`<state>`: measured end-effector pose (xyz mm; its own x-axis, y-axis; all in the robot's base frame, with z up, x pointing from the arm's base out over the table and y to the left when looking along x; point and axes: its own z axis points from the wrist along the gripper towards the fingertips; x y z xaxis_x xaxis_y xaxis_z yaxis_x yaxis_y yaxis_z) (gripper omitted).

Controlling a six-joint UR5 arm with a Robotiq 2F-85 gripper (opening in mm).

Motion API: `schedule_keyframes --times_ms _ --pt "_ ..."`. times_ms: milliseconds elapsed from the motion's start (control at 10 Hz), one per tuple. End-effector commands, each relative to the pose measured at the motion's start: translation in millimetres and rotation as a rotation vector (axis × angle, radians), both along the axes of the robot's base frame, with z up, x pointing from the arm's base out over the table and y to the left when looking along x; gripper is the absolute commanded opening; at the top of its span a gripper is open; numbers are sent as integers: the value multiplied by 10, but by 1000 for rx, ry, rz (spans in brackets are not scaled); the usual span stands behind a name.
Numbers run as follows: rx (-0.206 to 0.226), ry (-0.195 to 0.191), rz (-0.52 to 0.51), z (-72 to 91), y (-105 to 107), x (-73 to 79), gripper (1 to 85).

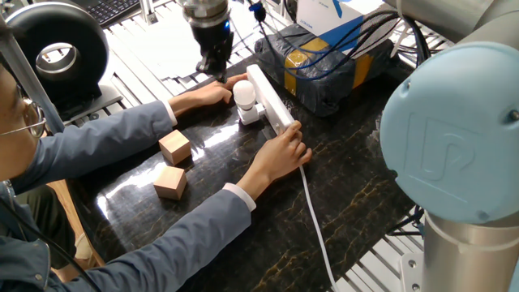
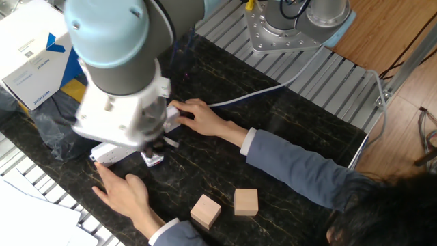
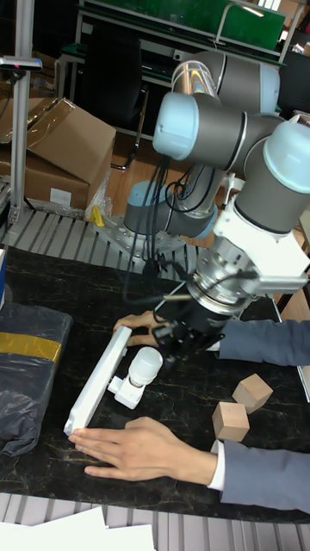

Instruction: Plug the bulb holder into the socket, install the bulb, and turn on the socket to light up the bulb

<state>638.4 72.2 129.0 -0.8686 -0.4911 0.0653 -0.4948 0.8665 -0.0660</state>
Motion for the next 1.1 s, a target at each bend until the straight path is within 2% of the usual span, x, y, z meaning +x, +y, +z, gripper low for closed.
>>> schedule_keyframes --times_ms 0,200,400,600,700,900,1000 --pt "17 52 141 -323 239 -174 10" --pt "-22 109 225 -455 155 -262 10" --pt "-47 132 334 -536 73 -222 10" --pt "-27 115 365 -650 132 -128 10" --pt "-37 110 383 -676 107 -87 10" --pt "-94 99 439 -740 -35 35 10" --pt "-102 95 455 -747 -53 61 10"
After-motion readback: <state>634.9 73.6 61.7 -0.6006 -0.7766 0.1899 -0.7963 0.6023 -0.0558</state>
